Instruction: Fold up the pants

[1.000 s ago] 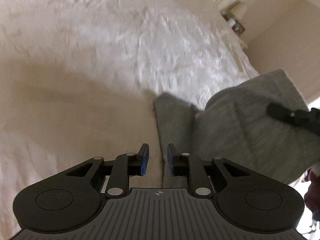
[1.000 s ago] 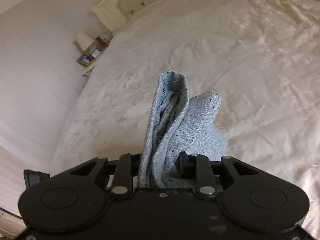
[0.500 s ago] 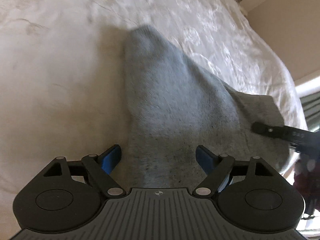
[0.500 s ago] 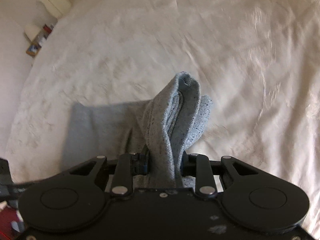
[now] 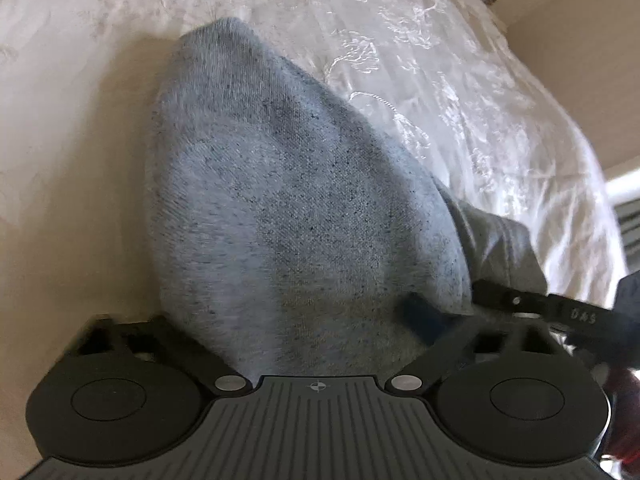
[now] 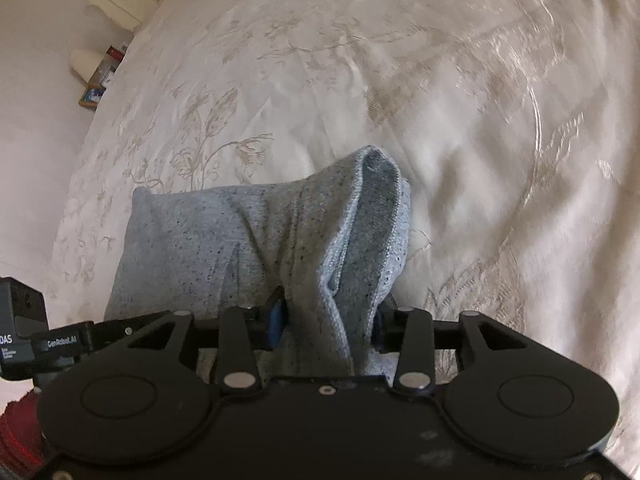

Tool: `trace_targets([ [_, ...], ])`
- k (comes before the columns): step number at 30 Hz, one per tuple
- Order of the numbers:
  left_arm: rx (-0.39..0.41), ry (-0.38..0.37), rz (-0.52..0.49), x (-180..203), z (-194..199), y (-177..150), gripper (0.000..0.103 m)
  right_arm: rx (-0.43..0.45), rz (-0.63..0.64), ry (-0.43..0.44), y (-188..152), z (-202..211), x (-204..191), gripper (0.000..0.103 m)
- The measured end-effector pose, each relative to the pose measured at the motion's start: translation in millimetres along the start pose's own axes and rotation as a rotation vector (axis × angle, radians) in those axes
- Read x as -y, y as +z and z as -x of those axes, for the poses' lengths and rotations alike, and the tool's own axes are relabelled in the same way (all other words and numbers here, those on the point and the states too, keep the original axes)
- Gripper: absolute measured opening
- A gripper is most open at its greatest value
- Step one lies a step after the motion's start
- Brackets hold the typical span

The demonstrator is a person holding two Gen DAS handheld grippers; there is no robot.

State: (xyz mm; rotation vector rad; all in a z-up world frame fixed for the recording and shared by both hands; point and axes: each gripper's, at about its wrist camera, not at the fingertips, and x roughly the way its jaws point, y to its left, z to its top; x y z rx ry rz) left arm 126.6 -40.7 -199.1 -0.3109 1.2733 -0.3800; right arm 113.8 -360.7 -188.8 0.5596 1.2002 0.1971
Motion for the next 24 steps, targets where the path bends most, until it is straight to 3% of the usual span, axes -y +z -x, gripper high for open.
trace_targets([
  [1,0.009,0.023,-0.012,2,3,-1,0.046,0.003,-0.009,0.007,-1,1,0,0.043],
  [4,0.033,0.018,0.009,3,18,-1,0.025,0.014,-0.008,0.047,-3,5,1,0.03],
  [11,0.101,-0.017,-0.022,9,67,-5,0.02,0.086,0.099,0.087,-6,53,-56,0.027],
  [15,0.161,-0.035,-0.026,-11,102,0,0.02,0.123,0.138,0.114,-6,68,-102,0.027],
  [18,0.201,-0.013,-0.025,-41,131,8,0.021,0.131,0.147,0.147,-1,58,-144,0.027],
  [24,0.28,0.063,0.039,-130,191,30,0.021,0.101,0.193,0.232,15,-3,-249,0.027],
])
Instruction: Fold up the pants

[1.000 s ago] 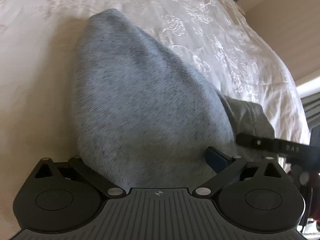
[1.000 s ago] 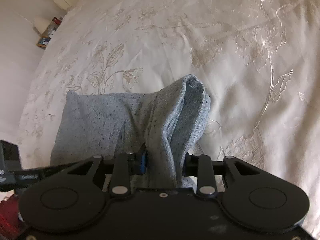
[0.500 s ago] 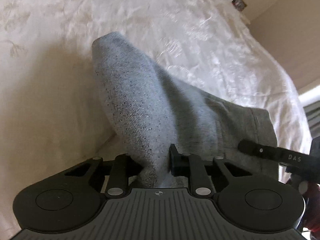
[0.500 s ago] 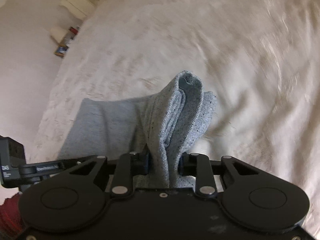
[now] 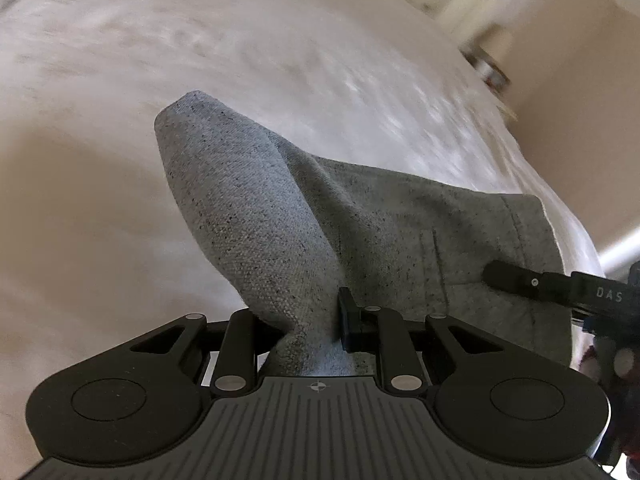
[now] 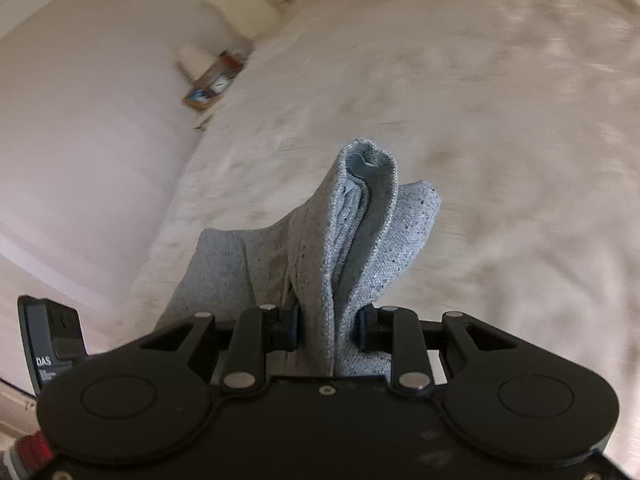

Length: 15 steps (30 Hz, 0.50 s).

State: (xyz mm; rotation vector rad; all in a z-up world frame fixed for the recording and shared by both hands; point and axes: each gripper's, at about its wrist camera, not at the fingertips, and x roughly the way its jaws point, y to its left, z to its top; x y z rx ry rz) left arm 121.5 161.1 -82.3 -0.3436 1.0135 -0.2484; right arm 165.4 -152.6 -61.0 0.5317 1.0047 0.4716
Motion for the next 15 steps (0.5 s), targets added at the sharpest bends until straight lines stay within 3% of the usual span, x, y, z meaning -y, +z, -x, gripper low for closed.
trace_targets([
  [5,0.041,0.054,0.016,-67,22,37,0.021,-0.022,0.053,0.052,28,-80,-66,0.027],
  [9,0.049,0.086,0.036,-109,19,62,0.025,-0.02,0.06,0.032,49,-137,-91,0.028],
  [12,-0.003,0.182,0.102,-143,-5,66,0.031,-0.055,0.07,-0.11,52,-181,-91,0.04],
  [14,-0.062,0.291,0.138,-165,-24,59,0.03,-0.117,0.062,-0.292,49,-207,-75,0.042],
  [15,-0.082,0.311,0.149,-174,-29,54,0.034,-0.145,0.074,-0.398,46,-217,-69,0.044],
])
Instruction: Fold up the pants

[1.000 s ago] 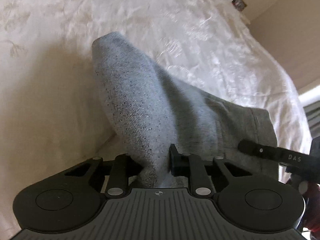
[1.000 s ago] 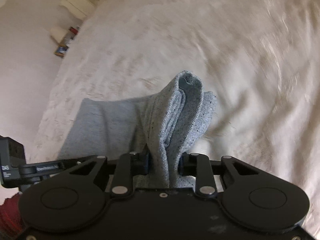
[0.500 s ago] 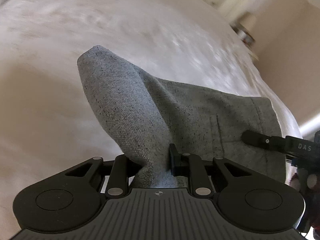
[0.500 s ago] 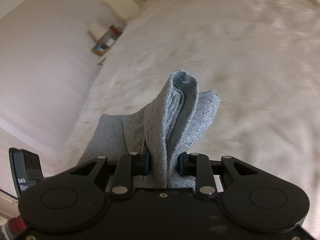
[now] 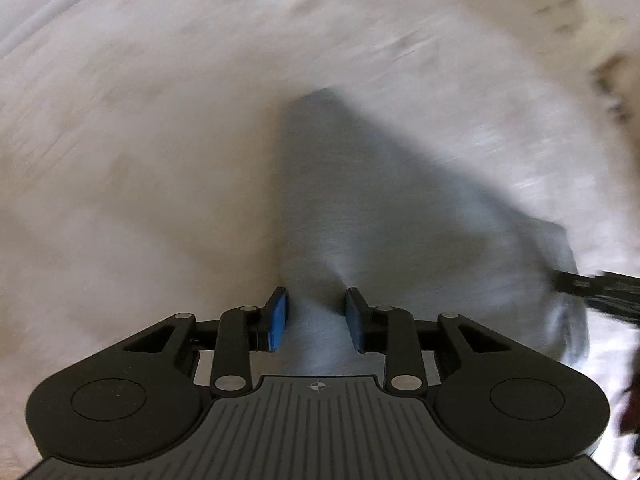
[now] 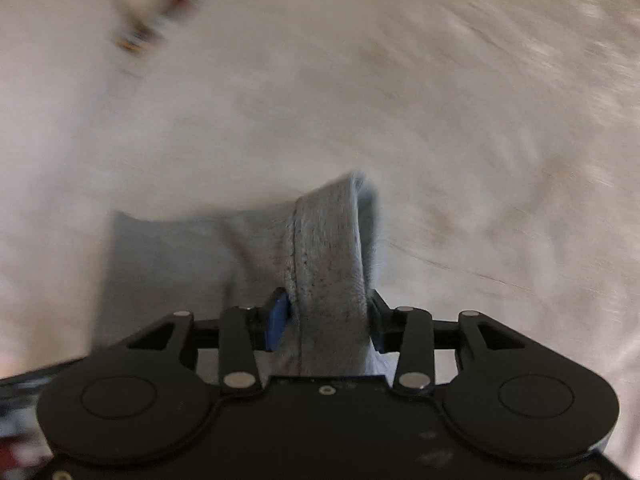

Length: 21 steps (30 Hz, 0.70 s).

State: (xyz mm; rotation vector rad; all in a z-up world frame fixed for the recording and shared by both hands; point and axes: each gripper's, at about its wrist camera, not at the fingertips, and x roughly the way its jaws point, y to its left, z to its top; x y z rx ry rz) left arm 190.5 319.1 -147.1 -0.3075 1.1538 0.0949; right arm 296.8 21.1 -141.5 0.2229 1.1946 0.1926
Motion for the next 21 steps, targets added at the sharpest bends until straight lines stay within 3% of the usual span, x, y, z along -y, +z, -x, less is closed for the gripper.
trace_targets([
  [3,0.024,-0.011,0.005,-4,8,-9,0.034,0.026,0.016,-0.046,-5,2,-3,0.045],
  [5,0.065,0.008,-0.051,8,24,-15,0.033,0.106,0.054,-0.082,-10,19,-21,0.046],
  [8,0.117,-0.029,-0.107,22,37,-22,0.033,0.201,0.092,-0.053,-26,49,-36,0.044],
  [11,0.134,-0.023,-0.173,44,41,-40,0.036,0.231,0.144,-0.051,-52,60,-55,0.044],
  [15,0.054,0.016,-0.167,42,16,-63,0.042,0.098,0.151,-0.103,-86,37,-52,0.044],
  [17,0.058,0.03,-0.191,42,6,-67,0.042,0.023,0.17,-0.142,-97,20,-47,0.042],
  [21,0.069,0.035,-0.175,46,20,-57,0.042,0.036,0.164,-0.126,-96,29,-48,0.043],
])
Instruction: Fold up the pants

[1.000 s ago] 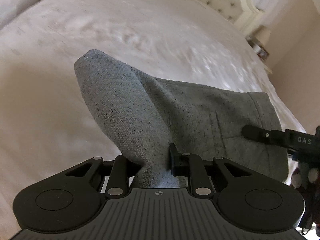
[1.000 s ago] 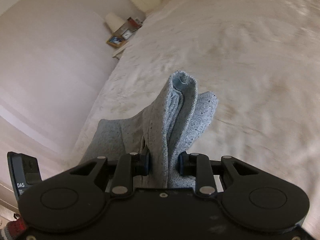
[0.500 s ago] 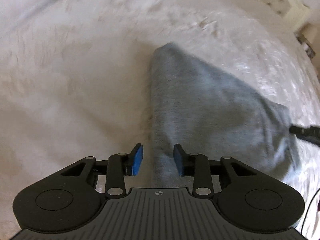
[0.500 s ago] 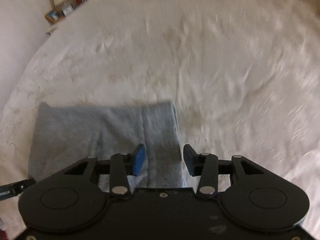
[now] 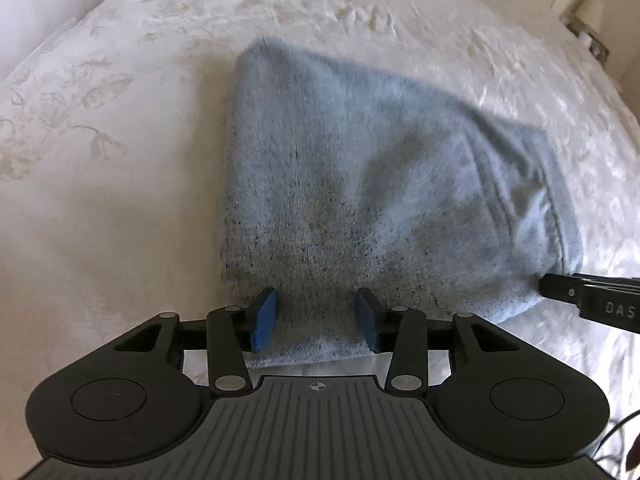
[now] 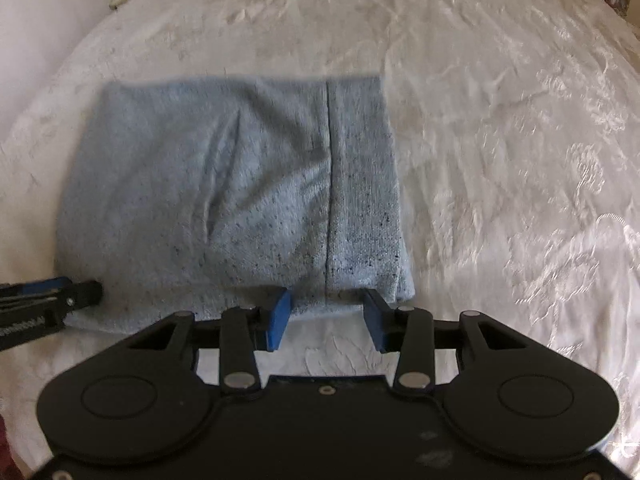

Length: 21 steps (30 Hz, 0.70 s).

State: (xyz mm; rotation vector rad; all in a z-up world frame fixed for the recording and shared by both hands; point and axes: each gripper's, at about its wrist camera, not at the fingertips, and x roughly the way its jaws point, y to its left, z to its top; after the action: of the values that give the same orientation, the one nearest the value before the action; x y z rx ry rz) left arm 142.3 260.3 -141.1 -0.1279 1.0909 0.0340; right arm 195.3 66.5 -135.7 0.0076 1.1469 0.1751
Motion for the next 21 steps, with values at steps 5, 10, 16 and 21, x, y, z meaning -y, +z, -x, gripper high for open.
trace_targets([
  [5,0.085,0.023,0.043,7,42,2,0.042,0.104,0.005,0.079,2,53,3,0.046],
  [10,0.166,0.084,0.054,29,84,-1,0.043,0.152,0.03,0.149,-9,106,2,0.054],
  [16,0.244,0.108,0.099,52,136,-10,0.047,0.256,0.064,0.182,-18,164,9,0.076],
  [21,0.323,0.115,0.076,75,177,-20,0.059,0.38,0.067,0.181,-27,215,16,0.103],
])
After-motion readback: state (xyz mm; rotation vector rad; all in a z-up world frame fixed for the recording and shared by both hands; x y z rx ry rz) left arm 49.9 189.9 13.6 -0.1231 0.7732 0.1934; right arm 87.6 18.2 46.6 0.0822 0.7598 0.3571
